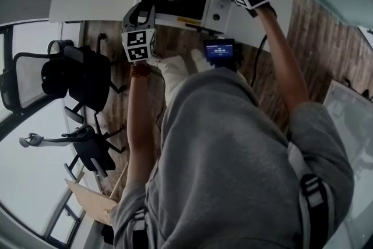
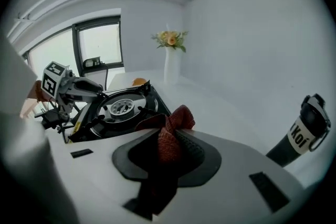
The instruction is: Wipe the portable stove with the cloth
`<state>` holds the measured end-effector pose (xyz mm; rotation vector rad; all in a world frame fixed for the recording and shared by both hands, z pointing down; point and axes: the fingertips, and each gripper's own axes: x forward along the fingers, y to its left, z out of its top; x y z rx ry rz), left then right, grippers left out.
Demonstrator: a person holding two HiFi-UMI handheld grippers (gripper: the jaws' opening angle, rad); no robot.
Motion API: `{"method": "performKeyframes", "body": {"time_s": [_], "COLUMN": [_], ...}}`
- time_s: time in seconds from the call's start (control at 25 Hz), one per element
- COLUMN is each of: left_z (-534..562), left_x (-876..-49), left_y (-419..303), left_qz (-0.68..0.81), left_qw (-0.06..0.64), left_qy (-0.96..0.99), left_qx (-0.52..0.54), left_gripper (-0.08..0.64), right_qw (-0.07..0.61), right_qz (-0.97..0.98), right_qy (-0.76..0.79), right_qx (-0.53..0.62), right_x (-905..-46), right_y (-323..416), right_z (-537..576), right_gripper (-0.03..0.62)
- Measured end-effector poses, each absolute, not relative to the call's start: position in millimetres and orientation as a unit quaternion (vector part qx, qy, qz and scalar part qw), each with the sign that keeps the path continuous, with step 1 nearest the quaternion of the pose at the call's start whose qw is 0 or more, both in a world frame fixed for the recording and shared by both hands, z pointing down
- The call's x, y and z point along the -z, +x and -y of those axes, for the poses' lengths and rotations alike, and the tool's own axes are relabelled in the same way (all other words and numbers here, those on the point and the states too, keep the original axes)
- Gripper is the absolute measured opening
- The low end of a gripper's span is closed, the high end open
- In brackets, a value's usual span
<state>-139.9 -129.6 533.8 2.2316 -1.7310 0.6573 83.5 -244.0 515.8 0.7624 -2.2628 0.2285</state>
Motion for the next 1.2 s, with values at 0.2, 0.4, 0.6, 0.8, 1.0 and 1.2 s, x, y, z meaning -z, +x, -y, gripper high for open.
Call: {"method": "performKeyframes", "body": {"time_s": [0.2,0.4,0.6,0.8,1.0,1.2], "left_z": [128,128,129,126,126,125], "left_x": [-533,-533,-536,-533,-533,-532], "left_y": [-140,-141,-144,-141,-140,-139], "left_qz": [0.591,0.593,0.594,0.595,0.594,0.594], "left_qw": [0.122,0.111,0.111,0.108,0.105,0.104], "left_qy": [0.764,0.763,0.763,0.762,0.764,0.764], "left_qx": [-0.227,-0.23,-0.229,-0.23,-0.23,-0.23], "left_gripper": [0.167,0.17,0.17,0.17,0.17,0.17], "right_qw": [0.409,0.421,0.427,0.473,0.474,0.477], "right_qz": [0.871,0.872,0.881,0.869,0.875,0.877], "right_qy": [0.262,0.246,0.205,0.143,0.102,0.053], "right_qx": [-0.073,-0.042,-0.023,0.024,-0.019,-0.017], "right_x": [-517,-519,-524,-527,-526,-525], "right_y": [58,42,23,10,8,3], "right_z": [231,219,202,174,158,133], "right_gripper": [0.092,0.092,0.091,0.087,0.087,0.087]}}
